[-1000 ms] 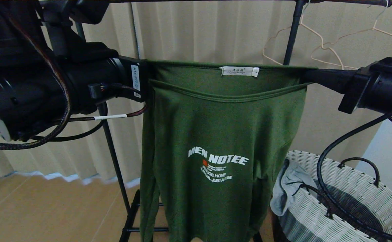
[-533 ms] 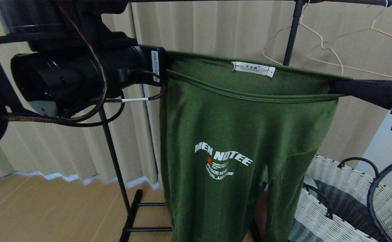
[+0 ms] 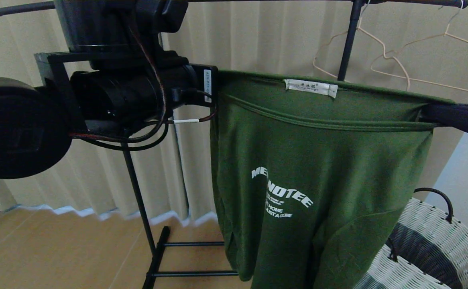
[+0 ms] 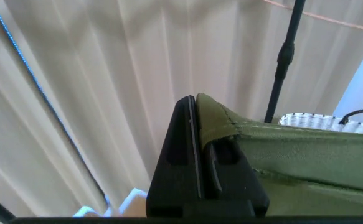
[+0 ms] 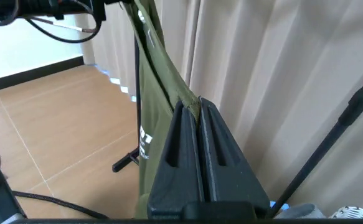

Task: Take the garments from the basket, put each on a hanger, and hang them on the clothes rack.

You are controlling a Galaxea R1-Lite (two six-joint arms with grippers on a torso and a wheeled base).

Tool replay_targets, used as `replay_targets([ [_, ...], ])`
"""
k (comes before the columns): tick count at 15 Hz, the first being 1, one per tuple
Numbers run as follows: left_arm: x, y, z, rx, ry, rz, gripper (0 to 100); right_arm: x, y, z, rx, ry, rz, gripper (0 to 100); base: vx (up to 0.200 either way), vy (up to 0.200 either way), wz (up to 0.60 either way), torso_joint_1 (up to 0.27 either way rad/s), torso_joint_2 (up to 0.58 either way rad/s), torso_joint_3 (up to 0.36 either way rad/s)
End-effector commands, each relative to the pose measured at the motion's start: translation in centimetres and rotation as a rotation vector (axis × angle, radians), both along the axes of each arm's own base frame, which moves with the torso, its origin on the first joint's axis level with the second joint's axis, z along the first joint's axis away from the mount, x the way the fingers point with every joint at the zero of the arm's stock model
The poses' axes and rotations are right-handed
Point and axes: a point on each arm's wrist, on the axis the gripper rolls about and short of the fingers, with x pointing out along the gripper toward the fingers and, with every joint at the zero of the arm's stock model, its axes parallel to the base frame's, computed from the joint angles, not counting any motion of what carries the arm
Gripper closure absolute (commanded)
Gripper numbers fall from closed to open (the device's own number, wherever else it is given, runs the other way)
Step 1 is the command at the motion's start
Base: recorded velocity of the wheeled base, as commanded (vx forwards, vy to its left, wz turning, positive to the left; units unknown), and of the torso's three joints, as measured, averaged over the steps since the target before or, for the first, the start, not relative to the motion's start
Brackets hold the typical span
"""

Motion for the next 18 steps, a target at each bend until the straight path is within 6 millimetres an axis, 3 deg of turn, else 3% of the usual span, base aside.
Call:
replay_targets([
  [1,-1.6,1.1,0.2,0.026,0.034,-0.002,100,1.1,0.4,-0.1,-0.01,0.011,-0.017,100,0.0,0.0,0.0,0.0,0.0,0.0],
  [5,-4.8,3.5,1.0,0.046,0.091,-0.035,100,4.9,0.8,-0.5,0.004,-0.014,-0.091,100,0.0,0.0,0.0,0.0,0.0,0.0],
  [11,-9.8,6.3,0.9,0.044,0.117,-0.289,100,11.0,2.3,-0.5,0.053,-0.112,-0.119,100,0.0,0.0,0.0,0.0,0.0,0.0],
  [16,-12.8,5.1,1.1,0.031,0.096,-0.466,100,12.5,3.0,-0.7,0.088,-0.144,-0.114,100,0.0,0.0,0.0,0.0,0.0,0.0],
  [18,-12.7,5.0,1.0,0.038,0.095,-0.471,100,12.5,3.0,-0.7,0.089,-0.141,-0.112,100,0.0,0.0,0.0,0.0,0.0,0.0],
])
